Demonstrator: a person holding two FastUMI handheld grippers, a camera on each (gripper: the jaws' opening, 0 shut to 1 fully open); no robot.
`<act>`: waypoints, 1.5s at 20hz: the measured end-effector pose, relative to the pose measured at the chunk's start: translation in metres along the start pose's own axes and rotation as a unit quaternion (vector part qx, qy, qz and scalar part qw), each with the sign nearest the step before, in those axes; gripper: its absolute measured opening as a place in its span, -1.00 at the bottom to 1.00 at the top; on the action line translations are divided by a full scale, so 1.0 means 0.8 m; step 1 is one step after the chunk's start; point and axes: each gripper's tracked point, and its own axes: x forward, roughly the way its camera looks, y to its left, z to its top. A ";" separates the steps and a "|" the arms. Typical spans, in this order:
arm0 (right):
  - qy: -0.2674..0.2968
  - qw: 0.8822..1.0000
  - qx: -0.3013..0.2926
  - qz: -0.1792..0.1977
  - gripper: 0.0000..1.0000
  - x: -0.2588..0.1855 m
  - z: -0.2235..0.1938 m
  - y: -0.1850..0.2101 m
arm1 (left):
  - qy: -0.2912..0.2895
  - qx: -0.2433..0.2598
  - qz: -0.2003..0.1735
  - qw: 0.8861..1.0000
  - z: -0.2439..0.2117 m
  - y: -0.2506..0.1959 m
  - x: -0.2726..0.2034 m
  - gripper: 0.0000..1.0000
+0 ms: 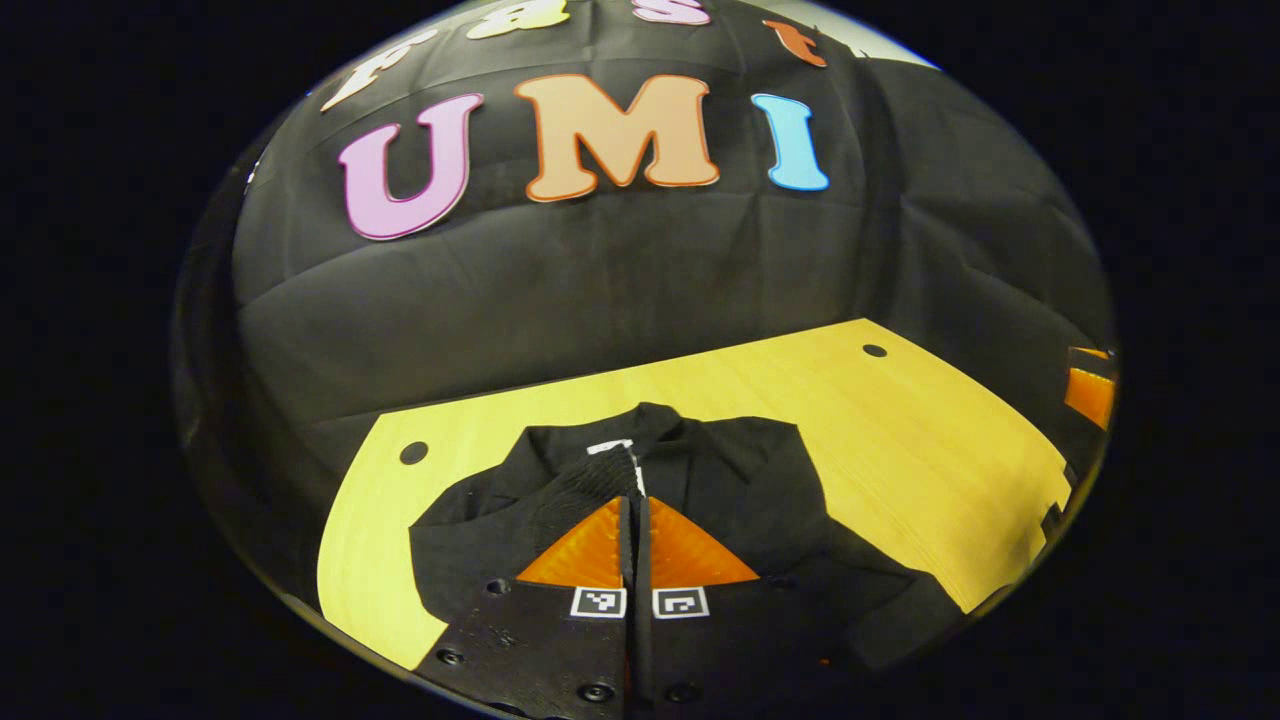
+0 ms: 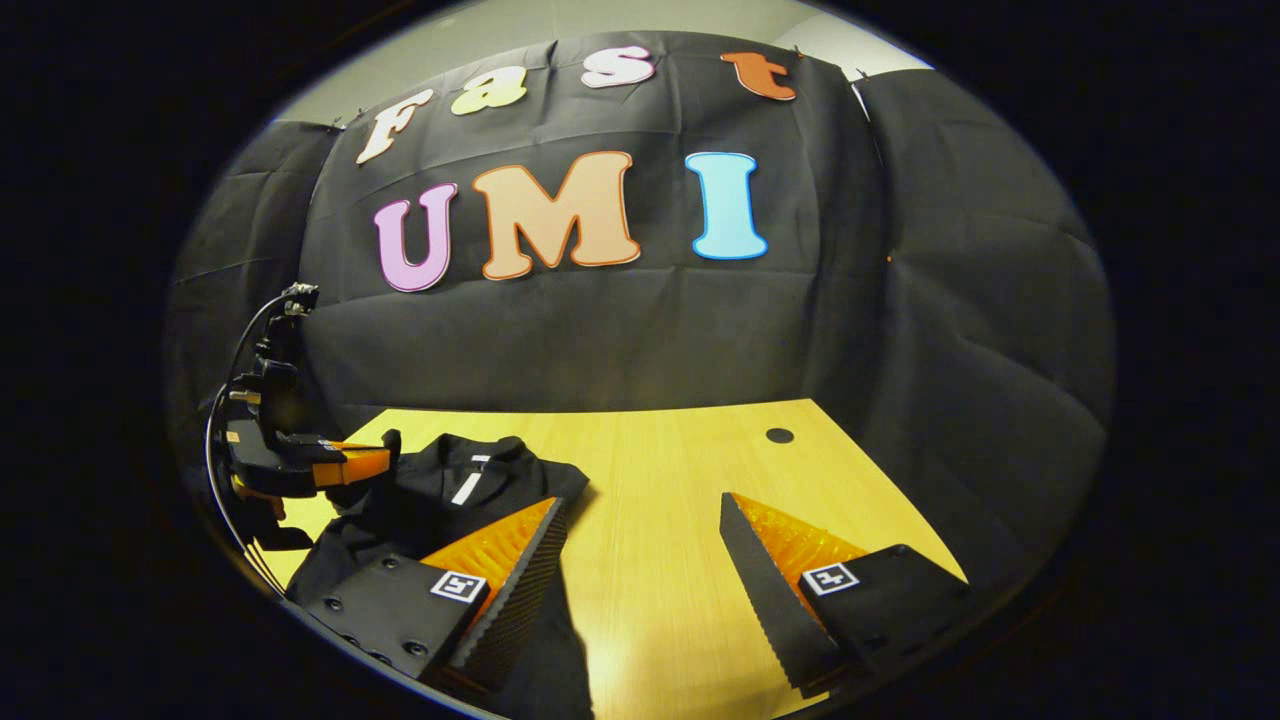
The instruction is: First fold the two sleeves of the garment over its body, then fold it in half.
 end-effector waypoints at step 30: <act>0.023 0.995 0.002 0.096 0.97 -0.017 -0.060 0.068 | -0.052 -0.062 0.145 0.986 -0.051 0.097 -0.184 0.89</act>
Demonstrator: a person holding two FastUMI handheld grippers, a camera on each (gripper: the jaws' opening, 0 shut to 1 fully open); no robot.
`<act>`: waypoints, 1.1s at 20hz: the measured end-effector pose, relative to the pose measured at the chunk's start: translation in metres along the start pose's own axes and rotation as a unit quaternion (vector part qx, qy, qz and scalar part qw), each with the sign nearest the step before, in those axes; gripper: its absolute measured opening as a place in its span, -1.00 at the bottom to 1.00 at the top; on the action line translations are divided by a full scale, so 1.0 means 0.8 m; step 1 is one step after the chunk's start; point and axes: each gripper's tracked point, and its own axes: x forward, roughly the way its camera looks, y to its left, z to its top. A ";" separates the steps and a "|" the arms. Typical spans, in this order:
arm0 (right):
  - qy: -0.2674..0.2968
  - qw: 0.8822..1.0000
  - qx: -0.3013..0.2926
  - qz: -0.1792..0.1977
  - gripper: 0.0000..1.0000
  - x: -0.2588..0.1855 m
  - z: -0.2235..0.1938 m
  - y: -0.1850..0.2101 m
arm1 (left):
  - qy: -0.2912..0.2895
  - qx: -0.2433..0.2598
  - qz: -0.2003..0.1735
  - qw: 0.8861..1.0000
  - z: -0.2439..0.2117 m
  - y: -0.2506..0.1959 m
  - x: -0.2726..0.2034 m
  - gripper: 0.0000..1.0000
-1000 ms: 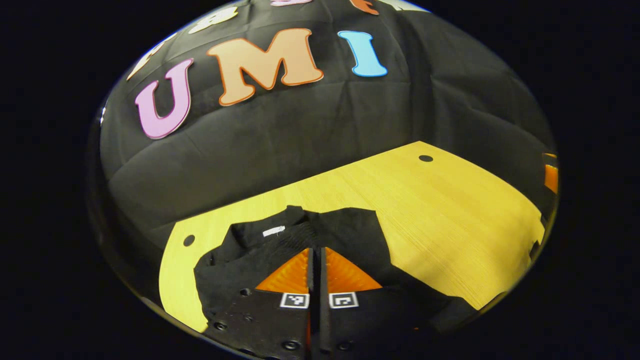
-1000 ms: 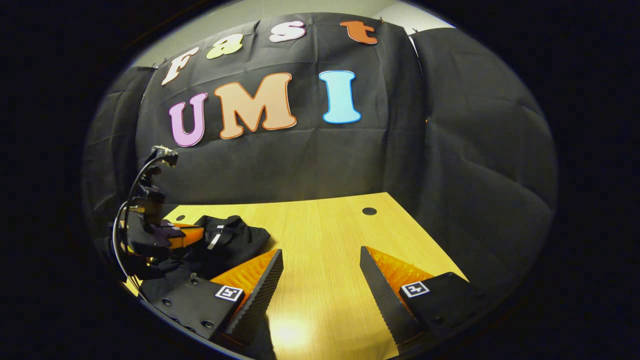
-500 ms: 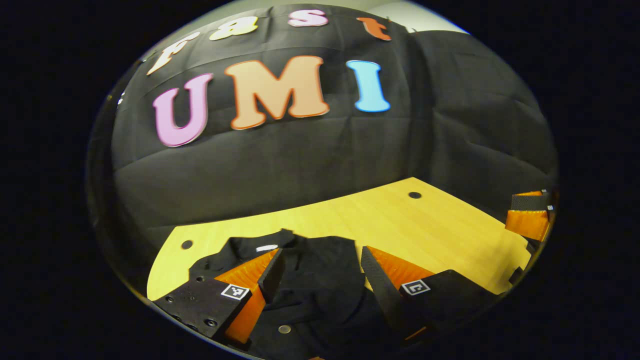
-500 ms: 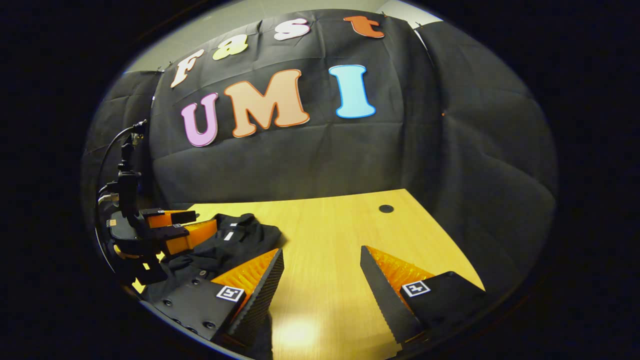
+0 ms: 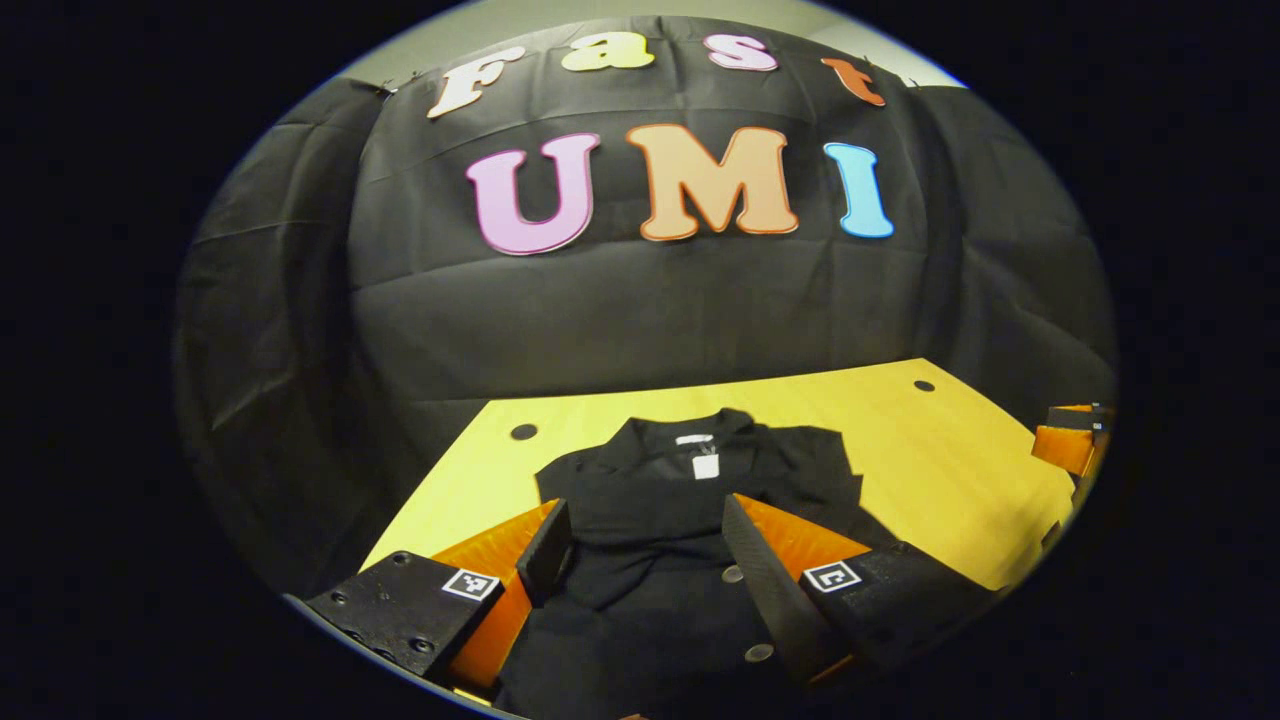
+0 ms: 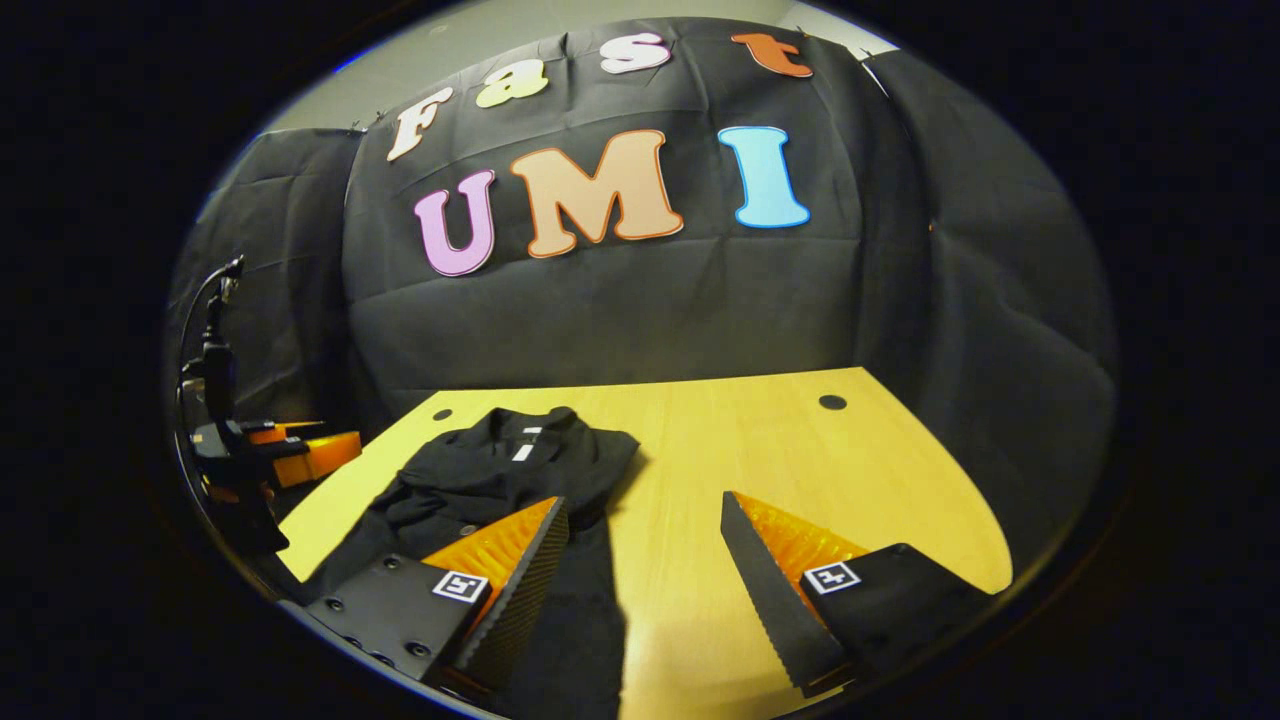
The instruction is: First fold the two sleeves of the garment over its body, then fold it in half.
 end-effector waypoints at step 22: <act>0.168 0.983 -0.058 -0.038 0.97 -0.065 -0.233 0.049 | 0.180 -0.008 0.020 0.984 -0.289 0.114 -0.141 0.90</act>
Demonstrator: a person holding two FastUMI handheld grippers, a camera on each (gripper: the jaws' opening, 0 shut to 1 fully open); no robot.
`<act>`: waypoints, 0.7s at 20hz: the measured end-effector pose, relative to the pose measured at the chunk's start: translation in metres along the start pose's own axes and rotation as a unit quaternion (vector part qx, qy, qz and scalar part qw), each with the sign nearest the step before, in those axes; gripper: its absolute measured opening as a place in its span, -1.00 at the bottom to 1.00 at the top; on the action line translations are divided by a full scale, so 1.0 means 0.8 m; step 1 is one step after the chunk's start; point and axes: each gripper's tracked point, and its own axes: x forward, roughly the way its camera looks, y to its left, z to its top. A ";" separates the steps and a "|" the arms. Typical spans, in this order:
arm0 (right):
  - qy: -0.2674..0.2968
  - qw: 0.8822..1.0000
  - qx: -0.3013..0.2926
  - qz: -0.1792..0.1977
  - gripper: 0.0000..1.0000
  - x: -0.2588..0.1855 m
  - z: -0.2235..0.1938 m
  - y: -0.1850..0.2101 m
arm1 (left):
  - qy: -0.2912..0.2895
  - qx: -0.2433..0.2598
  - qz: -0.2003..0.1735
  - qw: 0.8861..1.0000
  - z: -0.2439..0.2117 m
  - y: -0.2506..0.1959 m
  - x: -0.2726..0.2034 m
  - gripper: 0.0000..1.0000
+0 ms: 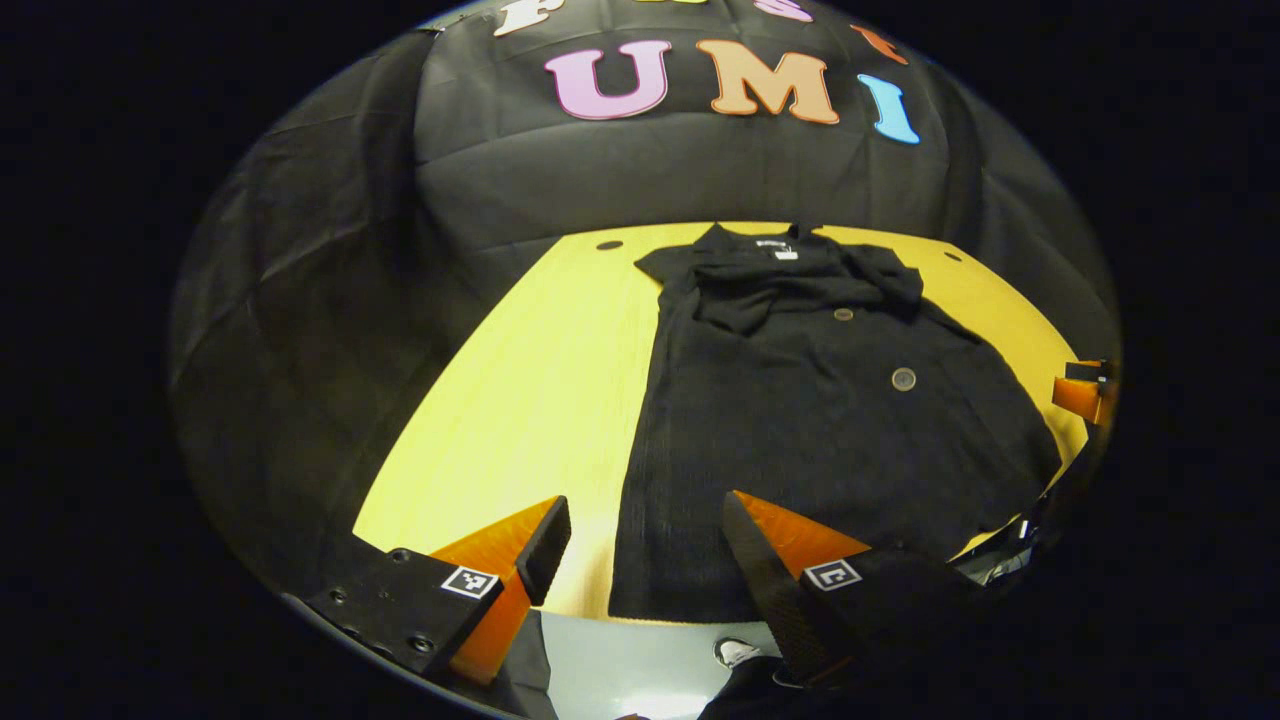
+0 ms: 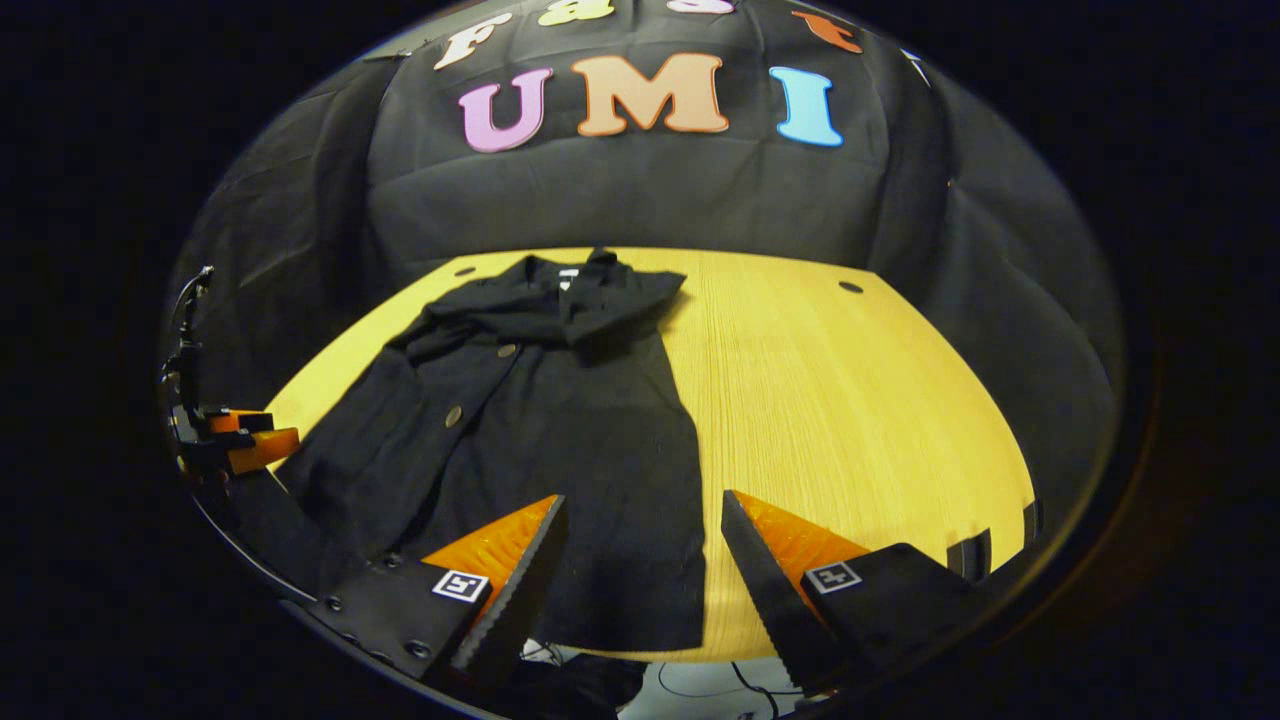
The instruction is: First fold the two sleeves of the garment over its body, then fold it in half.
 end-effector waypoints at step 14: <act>0.088 0.996 -0.007 0.018 0.87 0.020 -0.069 0.007 | 0.006 -0.035 -0.045 0.998 -0.030 -0.024 0.003 0.58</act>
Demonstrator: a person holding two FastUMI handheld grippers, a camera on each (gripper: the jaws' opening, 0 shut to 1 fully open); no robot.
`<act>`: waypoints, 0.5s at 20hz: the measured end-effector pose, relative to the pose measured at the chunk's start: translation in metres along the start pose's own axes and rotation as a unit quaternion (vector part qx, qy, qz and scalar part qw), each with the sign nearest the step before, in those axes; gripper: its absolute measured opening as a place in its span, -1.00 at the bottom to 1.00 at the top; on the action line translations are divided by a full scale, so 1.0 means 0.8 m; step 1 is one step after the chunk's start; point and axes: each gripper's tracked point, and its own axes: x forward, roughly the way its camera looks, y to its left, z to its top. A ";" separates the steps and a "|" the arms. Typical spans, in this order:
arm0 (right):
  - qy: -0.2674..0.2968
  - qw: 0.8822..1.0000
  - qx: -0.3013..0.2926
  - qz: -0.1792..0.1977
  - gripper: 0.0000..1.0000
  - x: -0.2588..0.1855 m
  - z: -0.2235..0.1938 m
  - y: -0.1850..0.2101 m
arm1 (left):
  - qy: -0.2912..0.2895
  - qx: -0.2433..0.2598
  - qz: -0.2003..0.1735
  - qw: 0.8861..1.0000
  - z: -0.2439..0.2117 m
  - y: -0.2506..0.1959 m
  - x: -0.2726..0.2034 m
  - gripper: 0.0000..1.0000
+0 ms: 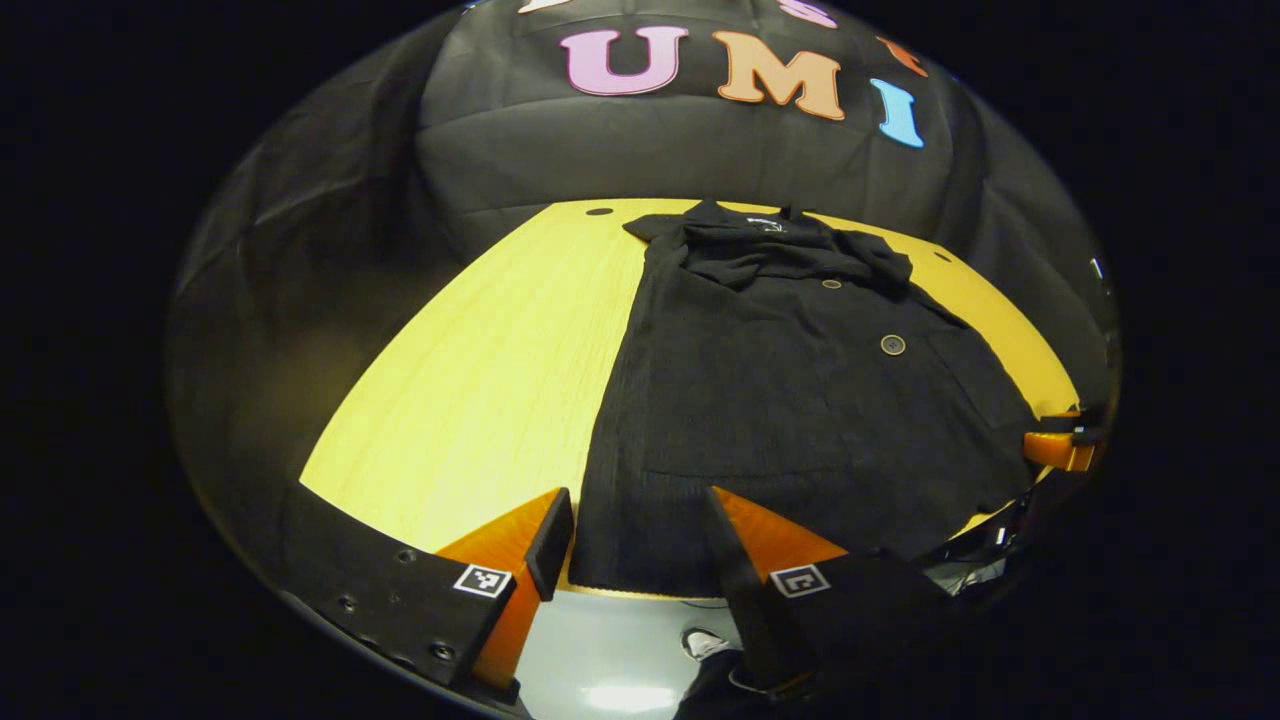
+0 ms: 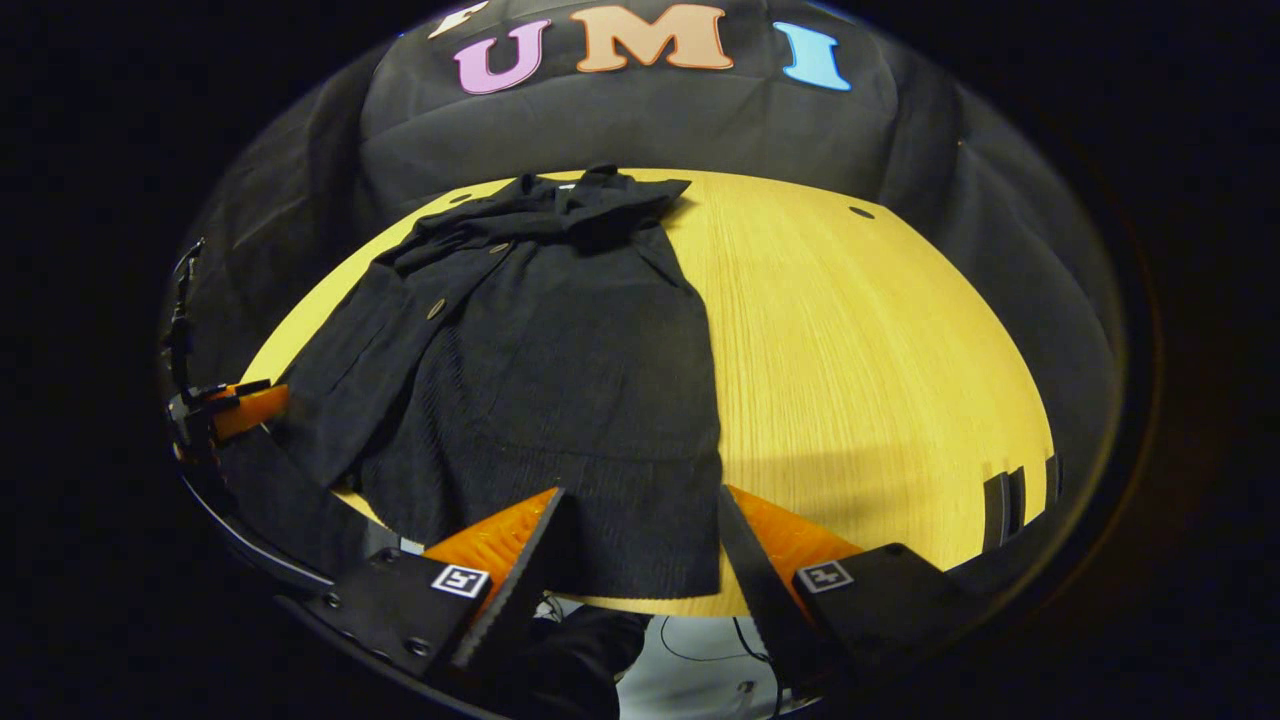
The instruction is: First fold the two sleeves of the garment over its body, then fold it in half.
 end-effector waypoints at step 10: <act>0.010 0.998 0.017 0.057 -0.92 0.006 0.005 0.025 | 0.010 -0.067 -0.059 0.996 0.008 -0.027 0.008 -1.00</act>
